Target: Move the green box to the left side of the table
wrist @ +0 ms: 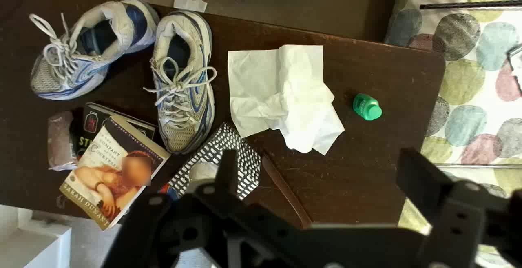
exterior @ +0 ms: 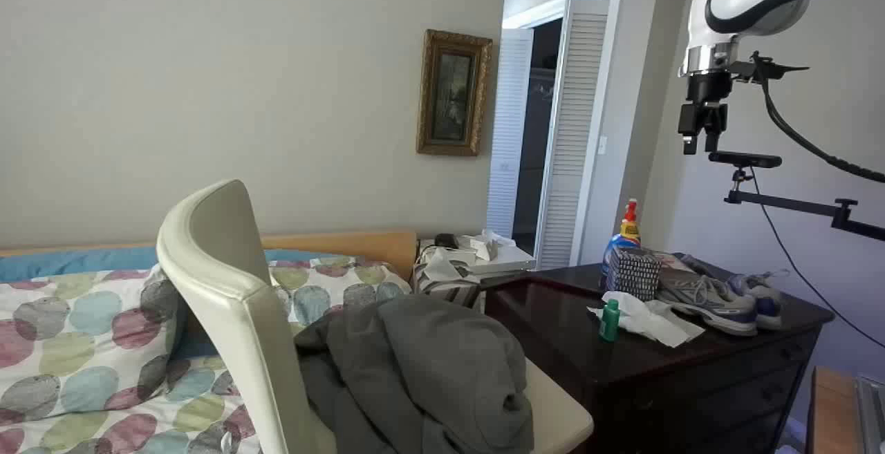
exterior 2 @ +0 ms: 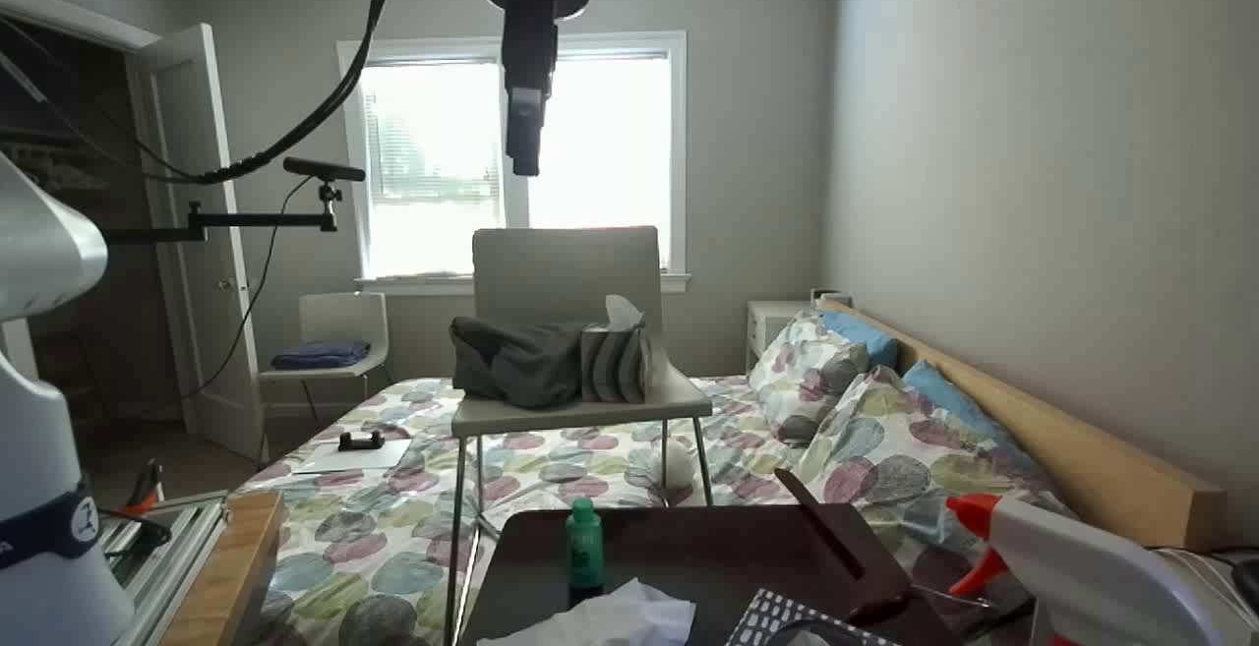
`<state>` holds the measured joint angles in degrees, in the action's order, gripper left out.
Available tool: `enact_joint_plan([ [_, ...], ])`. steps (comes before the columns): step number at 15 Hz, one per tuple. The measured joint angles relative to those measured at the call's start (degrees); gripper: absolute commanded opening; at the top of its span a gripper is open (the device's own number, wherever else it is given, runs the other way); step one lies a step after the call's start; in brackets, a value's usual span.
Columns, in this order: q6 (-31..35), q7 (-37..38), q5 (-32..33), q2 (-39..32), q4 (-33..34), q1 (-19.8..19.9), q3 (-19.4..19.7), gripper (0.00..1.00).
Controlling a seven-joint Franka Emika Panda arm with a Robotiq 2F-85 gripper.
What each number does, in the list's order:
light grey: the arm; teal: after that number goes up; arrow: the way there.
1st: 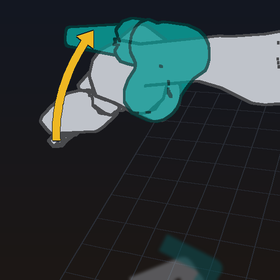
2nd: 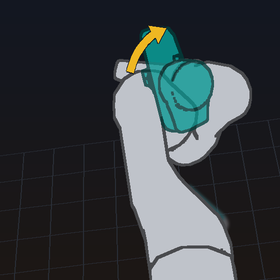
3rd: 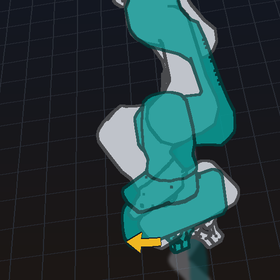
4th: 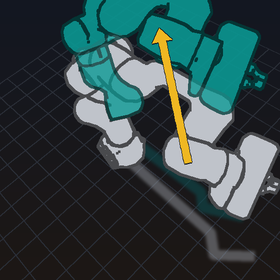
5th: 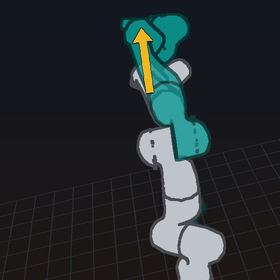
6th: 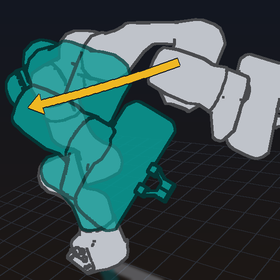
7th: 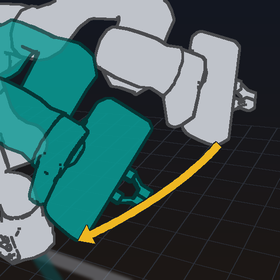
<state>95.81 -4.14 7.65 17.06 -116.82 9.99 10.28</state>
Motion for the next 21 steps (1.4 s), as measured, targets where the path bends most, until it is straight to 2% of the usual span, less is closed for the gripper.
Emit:
enact_joint_plan([
  [8,0.00,0.00,-0.02,-0.08,-0.03,-0.05,0.00,1.00],
  [12,0.57,0.57,-2.00,-2.82,-0.91,-1.14,-0.52,1.00],
  [17,9.87,4.40,-4.45,-9.78,-3.92,-2.66,-2.30,1.00],
  [21,22.15,6.31,-4.94,-16.59,-5.84,-3.66,-3.89,1.00],
])
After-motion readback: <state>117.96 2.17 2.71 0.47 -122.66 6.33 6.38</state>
